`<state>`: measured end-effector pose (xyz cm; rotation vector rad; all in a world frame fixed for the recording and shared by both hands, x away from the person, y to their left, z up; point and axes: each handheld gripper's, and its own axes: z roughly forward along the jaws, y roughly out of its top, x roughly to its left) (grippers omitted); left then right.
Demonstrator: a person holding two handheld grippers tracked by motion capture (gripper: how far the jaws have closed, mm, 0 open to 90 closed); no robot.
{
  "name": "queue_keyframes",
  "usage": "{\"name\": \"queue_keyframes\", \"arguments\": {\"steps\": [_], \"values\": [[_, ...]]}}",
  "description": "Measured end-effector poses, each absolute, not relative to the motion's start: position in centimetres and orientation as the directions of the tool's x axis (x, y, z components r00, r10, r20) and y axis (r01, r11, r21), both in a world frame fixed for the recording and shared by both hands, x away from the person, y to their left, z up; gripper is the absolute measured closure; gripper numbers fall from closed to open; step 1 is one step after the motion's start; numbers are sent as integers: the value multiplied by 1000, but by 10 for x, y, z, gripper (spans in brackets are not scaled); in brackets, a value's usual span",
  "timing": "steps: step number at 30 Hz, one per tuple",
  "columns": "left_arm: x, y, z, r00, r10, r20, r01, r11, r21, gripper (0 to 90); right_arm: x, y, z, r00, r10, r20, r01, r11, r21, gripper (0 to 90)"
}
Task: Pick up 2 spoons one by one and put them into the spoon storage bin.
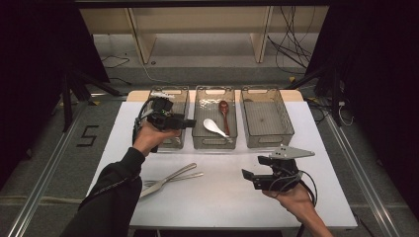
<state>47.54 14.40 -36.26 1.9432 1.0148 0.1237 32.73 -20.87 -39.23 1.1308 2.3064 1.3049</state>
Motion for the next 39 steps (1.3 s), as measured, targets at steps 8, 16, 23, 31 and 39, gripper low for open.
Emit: {"name": "queue_keyframes", "arguments": {"steps": [8,16,23,31,39], "values": [[453,155,-364,676,696,-242,590,-315,743,296,327,-208,-391,-666,733,141,498,295,816,261],[438,163,-369,711,665,-229,568,-351,745,263,326,-208,-391,-665,733,139,496,295,817,261],[428,163,-377,724,661,-196,561,-400,725,224,326,-208,-391,-666,733,139,493,293,819,261],[420,166,-389,735,647,-201,573,-435,695,205,326,-209,-391,-666,734,137,491,293,820,260],[412,167,-393,746,639,-185,568,-467,677,193,326,-208,-391,-668,731,138,492,294,820,260]]}}
